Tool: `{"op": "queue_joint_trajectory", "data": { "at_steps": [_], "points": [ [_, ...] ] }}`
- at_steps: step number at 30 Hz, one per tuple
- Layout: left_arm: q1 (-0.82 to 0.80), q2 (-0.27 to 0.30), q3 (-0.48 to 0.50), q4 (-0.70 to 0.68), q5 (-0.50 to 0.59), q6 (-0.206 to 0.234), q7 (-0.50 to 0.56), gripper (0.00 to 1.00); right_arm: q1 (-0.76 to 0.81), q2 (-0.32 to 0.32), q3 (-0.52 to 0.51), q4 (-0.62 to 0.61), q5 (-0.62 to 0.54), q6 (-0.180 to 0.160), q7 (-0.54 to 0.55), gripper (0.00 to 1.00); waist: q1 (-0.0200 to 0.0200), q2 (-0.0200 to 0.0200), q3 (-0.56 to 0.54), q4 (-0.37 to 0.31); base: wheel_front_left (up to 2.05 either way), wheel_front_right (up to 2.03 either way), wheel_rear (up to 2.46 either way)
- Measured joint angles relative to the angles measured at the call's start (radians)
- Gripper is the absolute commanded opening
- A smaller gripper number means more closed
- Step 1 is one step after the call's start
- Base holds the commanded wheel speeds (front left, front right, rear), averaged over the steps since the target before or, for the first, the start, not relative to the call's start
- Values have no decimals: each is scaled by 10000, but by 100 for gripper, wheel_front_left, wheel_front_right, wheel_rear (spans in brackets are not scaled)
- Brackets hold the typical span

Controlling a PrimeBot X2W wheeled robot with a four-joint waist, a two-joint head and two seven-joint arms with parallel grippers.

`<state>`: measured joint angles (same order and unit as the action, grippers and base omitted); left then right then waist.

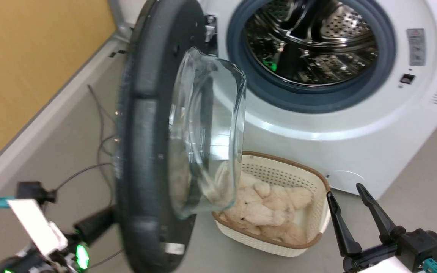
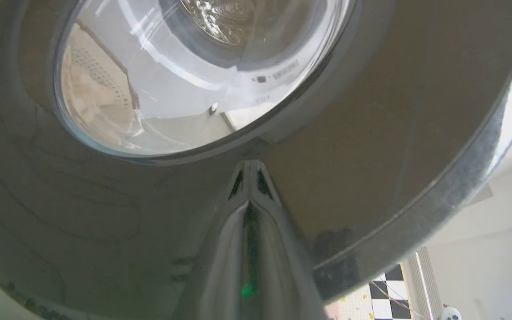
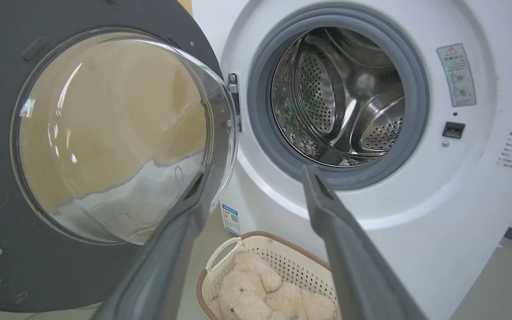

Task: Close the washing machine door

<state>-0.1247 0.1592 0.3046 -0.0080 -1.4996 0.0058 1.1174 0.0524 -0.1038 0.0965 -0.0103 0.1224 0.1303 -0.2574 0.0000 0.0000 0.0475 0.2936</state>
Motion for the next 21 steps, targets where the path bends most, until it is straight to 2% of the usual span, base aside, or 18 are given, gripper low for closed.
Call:
{"op": "queue_joint_trajectory", "data": {
  "at_steps": [3, 8, 10, 14, 21],
  "points": [
    [370, -439, -318, -579, -134, 104, 90, 0, 0, 12, -31, 2, -8, 0, 0, 100, 0, 0, 25, -338, 0, 0, 0],
    [844, -821, -976, -1160, -267, 44, -17, 0, -6, 10, -46, 8, -56, 0, 0, 100, 0, 0, 126, -1022, 0, 0, 0],
    [935, -940, -1308, -1208, -454, -8, -332, 0, -14, -2, -71, 6, -79, 0, 0, 100, 0, 0, 193, -1336, 0, 0, 0],
    [1169, -1016, -2203, -1264, -596, -451, -1089, 0, -60, 4, -79, -15, -98, 0, 0, 100, 0, 0, 358, -2043, 0, 0, 0],
    [1066, -1083, -3513, -623, -924, -978, -3024, 0, -196, 50, -27, -104, -123, 0, 0, 100, 1, 0, 764, -3423, 0, 0, 0]
  ]
}}
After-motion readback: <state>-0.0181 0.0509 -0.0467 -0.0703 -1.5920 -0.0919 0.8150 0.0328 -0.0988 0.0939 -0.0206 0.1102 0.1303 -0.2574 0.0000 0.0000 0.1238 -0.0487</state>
